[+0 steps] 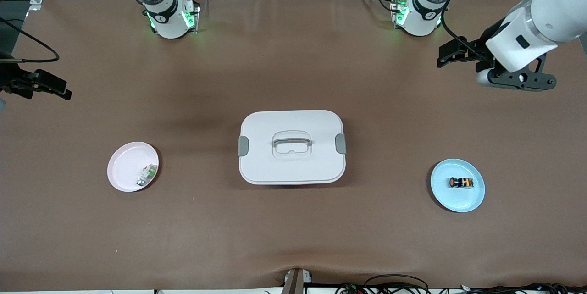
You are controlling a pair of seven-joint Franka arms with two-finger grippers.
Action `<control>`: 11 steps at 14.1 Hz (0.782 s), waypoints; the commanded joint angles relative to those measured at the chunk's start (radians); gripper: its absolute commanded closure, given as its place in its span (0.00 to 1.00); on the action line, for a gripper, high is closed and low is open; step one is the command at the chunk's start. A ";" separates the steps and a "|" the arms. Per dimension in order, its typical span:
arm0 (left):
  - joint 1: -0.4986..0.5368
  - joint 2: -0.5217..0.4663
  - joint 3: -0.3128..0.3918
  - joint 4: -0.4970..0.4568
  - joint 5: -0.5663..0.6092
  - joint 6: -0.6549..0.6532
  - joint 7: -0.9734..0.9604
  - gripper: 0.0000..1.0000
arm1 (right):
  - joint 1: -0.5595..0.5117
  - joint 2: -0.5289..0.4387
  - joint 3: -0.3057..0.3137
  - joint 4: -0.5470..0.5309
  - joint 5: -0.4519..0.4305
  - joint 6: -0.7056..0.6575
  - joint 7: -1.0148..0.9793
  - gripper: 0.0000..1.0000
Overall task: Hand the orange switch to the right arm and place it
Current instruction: 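Move the left gripper over the orange switch on the blue plate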
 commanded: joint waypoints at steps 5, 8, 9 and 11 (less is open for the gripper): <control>0.021 0.086 -0.011 -0.008 0.140 0.107 0.017 0.00 | 0.006 0.023 0.000 0.029 0.001 -0.010 0.002 0.00; 0.025 0.102 -0.009 -0.115 0.238 0.224 0.017 0.00 | 0.007 0.024 0.000 0.031 0.001 -0.010 0.002 0.00; 0.042 0.108 -0.007 -0.164 0.255 0.286 0.017 0.00 | 0.007 0.024 0.000 0.029 0.003 -0.010 0.002 0.00; 0.106 0.140 -0.011 -0.228 0.263 0.412 0.020 0.00 | 0.007 0.024 0.000 0.031 0.003 -0.010 0.002 0.00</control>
